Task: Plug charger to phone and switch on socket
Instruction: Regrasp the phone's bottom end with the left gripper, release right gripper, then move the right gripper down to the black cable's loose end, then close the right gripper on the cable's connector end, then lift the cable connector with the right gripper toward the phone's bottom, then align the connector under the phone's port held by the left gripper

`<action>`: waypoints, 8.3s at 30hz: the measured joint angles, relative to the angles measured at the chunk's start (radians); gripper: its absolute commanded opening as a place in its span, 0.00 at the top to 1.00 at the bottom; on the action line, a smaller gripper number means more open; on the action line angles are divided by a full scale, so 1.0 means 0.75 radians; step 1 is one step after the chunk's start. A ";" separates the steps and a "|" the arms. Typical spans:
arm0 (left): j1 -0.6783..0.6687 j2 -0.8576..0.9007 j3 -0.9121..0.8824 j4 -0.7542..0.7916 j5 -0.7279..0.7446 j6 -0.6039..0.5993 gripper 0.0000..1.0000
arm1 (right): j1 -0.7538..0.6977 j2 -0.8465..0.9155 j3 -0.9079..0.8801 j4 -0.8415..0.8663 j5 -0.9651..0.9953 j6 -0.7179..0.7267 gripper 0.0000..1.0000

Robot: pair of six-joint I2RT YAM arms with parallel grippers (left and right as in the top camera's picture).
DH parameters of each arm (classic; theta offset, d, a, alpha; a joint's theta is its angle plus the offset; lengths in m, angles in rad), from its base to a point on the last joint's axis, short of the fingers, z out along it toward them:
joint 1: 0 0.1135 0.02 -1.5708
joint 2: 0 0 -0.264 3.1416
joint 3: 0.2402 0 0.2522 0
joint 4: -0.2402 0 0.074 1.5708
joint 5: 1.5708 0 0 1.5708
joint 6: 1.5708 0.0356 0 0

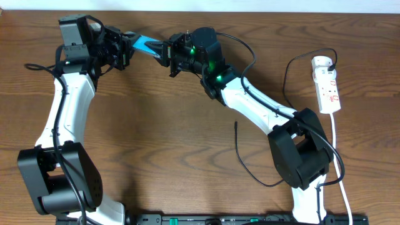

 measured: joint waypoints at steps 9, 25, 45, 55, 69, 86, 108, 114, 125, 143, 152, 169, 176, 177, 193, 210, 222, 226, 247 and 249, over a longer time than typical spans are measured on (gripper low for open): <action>-0.010 0.000 0.000 0.006 -0.001 0.036 0.93 | 0.034 0.000 -0.001 -0.023 -0.003 -0.056 0.09; 0.036 0.000 0.000 -0.002 0.039 0.152 0.93 | -0.014 0.000 -0.001 -0.040 -0.075 -0.454 0.01; 0.291 0.000 0.000 -0.004 0.520 0.402 0.93 | -0.465 -0.005 0.017 -1.258 -0.155 -1.568 0.01; 0.226 0.007 0.000 -0.004 0.834 0.531 0.93 | -0.430 -0.241 0.049 -1.847 0.480 -1.902 0.01; 0.176 0.133 0.000 -0.034 0.845 0.652 0.93 | -0.217 -0.265 -0.026 -2.086 0.775 -1.934 0.16; 0.175 0.133 0.000 -0.070 0.843 0.716 0.93 | -0.214 -0.262 -0.338 -1.936 0.496 -1.928 0.24; 0.175 0.133 0.000 -0.070 0.843 0.752 0.93 | -0.214 -0.125 -0.339 -1.776 0.439 -1.937 0.39; 0.175 0.133 0.000 -0.070 0.843 0.761 0.93 | -0.214 -0.125 -0.339 -1.741 0.440 -1.935 0.53; 0.175 0.133 0.000 -0.070 0.843 0.765 0.93 | -0.214 -0.125 -0.339 -1.734 0.440 -1.921 0.71; 0.175 0.133 0.000 -0.070 0.843 0.765 0.93 | -0.214 -0.125 -0.339 -1.731 0.440 -1.916 0.95; 0.175 0.133 0.000 -0.075 0.843 0.766 0.93 | -0.214 -0.125 -0.339 -1.731 0.440 -1.916 0.98; 0.175 0.133 0.000 -0.106 0.843 0.801 0.93 | -0.219 -0.124 -0.294 -1.811 0.441 -1.934 0.99; 0.175 0.133 0.000 -0.110 0.843 0.807 0.93 | -0.280 -0.117 0.124 -2.055 0.440 -2.047 0.98; 0.175 0.133 0.000 -0.110 0.842 0.810 0.93 | -0.292 -0.111 0.249 -2.140 0.435 -2.097 0.99; 0.175 0.133 0.000 -0.111 0.848 0.839 0.93 | -0.296 -0.112 0.588 -2.586 -0.668 -3.176 0.98; 0.124 0.133 0.000 0.071 0.937 0.897 0.93 | -0.248 -0.112 0.157 -1.746 -1.075 -3.015 0.98; 0.055 0.133 -0.001 0.311 0.816 0.725 0.92 | -0.248 -0.111 0.067 -1.525 -1.212 -2.738 0.98; 0.054 0.133 -0.001 0.319 0.747 0.633 0.93 | -0.248 -0.111 0.067 -1.482 -1.220 -2.708 0.98; 0.055 0.133 -0.001 0.629 0.634 0.285 0.92 | -0.244 -0.111 0.062 -0.918 -1.148 -2.061 0.98; 0.055 0.133 -0.001 0.630 0.652 0.279 0.93 | -0.240 -0.111 0.062 -0.917 -1.147 -2.051 0.98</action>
